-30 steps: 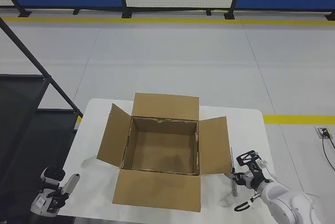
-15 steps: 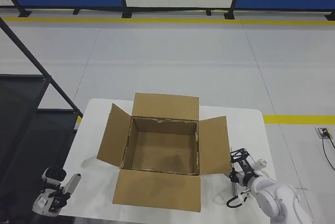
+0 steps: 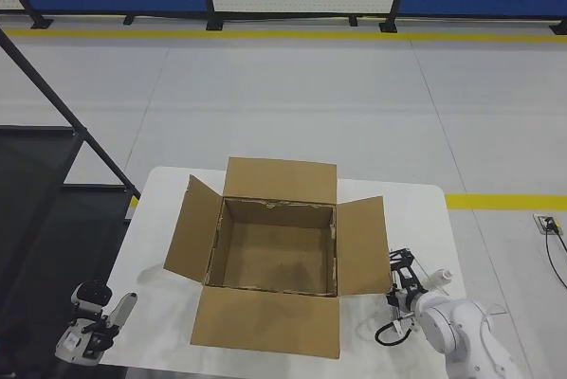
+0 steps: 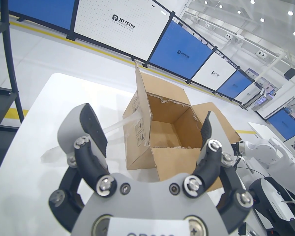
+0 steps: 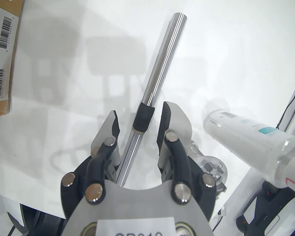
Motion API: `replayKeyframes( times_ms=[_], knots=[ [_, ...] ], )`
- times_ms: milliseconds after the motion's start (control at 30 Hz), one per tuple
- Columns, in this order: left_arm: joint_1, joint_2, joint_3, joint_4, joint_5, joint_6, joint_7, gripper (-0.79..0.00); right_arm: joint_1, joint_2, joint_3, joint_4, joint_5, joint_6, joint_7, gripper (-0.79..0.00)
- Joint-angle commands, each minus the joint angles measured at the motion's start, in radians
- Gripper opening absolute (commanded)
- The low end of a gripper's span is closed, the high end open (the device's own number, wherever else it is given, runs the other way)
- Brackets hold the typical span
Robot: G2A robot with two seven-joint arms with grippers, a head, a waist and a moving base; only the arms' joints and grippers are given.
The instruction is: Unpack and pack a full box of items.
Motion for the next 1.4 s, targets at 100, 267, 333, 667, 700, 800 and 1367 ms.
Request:
replayKeyframes(
  times_ms=[100, 267, 333, 667, 700, 800, 1367],
  knots=[
    [0.002, -0.002, -0.005, 0.005, -0.002, -0.004, -0.001, 0.000, 0.034, -0.004, -0.014, 0.040, 0.011, 0.027, 0.024, -0.440],
    [0.005, -0.005, -0.011, 0.009, -0.006, -0.008, 0.002, 0.000, 0.045, -0.007, -0.027, 0.052, 0.010, 0.042, 0.029, -0.511],
    [0.006, -0.006, -0.014, 0.011, -0.008, -0.010, 0.004, 0.000, 0.050, -0.008, -0.030, 0.056, 0.010, 0.048, 0.036, -0.542],
    [0.009, -0.011, -0.023, 0.015, -0.016, -0.021, 0.004, 0.000, 0.062, -0.009, -0.045, 0.069, -0.005, 0.054, 0.053, -0.576],
    [0.009, -0.012, -0.024, 0.015, -0.016, -0.022, 0.004, 0.000, 0.063, -0.009, -0.045, 0.071, -0.005, 0.057, 0.054, -0.573],
    [0.009, -0.013, -0.025, 0.015, -0.018, -0.025, 0.002, 0.000, 0.066, -0.010, -0.047, 0.078, -0.008, 0.065, 0.053, -0.560],
    [0.010, -0.021, -0.035, 0.017, -0.020, -0.027, 0.003, 0.000, 0.072, -0.010, -0.029, 0.067, 0.019, 0.067, 0.018, -0.785]
  ],
)
